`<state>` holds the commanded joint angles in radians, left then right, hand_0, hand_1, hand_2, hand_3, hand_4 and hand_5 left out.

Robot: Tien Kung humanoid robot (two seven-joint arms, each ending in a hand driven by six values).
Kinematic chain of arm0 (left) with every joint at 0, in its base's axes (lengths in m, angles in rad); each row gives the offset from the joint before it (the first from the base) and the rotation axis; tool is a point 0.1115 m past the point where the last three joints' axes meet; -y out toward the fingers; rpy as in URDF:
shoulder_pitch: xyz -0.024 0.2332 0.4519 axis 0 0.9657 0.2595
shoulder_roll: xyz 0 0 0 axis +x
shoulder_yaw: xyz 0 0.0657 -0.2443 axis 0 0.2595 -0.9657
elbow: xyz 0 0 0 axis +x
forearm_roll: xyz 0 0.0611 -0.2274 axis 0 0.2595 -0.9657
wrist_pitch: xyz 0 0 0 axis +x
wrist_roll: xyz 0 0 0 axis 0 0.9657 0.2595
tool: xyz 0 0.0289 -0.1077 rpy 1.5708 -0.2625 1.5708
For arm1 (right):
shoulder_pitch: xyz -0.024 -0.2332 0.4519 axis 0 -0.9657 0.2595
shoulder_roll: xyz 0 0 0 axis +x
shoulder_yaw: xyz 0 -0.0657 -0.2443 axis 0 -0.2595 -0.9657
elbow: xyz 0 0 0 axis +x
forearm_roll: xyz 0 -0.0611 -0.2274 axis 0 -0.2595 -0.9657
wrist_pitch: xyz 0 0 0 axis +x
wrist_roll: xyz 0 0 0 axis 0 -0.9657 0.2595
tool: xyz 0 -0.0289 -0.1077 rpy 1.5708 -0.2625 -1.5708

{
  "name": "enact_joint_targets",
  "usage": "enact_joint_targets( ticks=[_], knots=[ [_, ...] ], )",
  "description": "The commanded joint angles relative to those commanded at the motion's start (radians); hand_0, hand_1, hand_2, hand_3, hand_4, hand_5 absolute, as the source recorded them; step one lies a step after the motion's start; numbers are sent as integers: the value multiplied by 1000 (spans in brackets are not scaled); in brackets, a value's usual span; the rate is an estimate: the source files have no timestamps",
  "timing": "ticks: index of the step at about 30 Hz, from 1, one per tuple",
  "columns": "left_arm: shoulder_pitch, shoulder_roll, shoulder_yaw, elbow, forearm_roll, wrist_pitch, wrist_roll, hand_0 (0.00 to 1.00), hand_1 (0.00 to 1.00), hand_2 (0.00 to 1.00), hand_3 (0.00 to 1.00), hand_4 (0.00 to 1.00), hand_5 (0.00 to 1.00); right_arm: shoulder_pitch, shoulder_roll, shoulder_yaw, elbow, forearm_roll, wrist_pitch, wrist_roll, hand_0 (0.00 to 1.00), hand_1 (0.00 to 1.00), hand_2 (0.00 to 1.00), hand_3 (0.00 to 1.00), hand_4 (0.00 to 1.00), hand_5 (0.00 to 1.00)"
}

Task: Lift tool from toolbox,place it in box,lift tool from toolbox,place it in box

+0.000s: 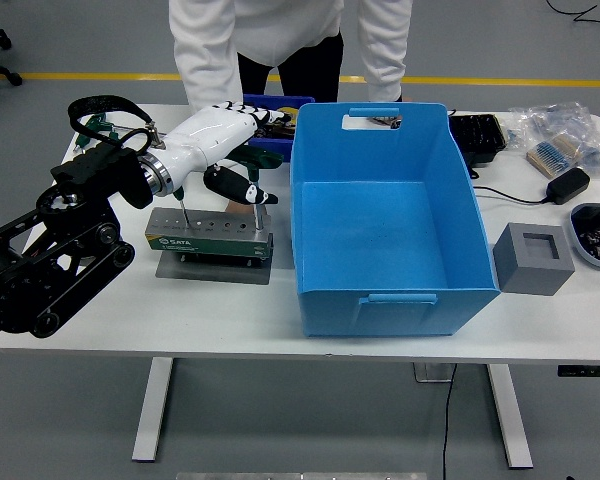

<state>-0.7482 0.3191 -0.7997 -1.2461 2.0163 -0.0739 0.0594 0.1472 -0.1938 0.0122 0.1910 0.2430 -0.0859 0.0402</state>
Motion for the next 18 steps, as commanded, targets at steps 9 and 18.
enact_joint_targets(
  ticks=[9, 18],
  knots=[
    [-64, -9, 55, 64, 35, 5, 31, 807, 716, 671, 830, 998, 536, 4, -3, 0, 0, 3, 0, 1, 734, 718, 785, 716, 944, 827],
    [-96, -14, 97, 105, 53, 4, 36, 691, 572, 513, 681, 998, 527, 5, -5, -1, 0, 2, 0, 1, 735, 718, 784, 715, 943, 826]
  ],
)
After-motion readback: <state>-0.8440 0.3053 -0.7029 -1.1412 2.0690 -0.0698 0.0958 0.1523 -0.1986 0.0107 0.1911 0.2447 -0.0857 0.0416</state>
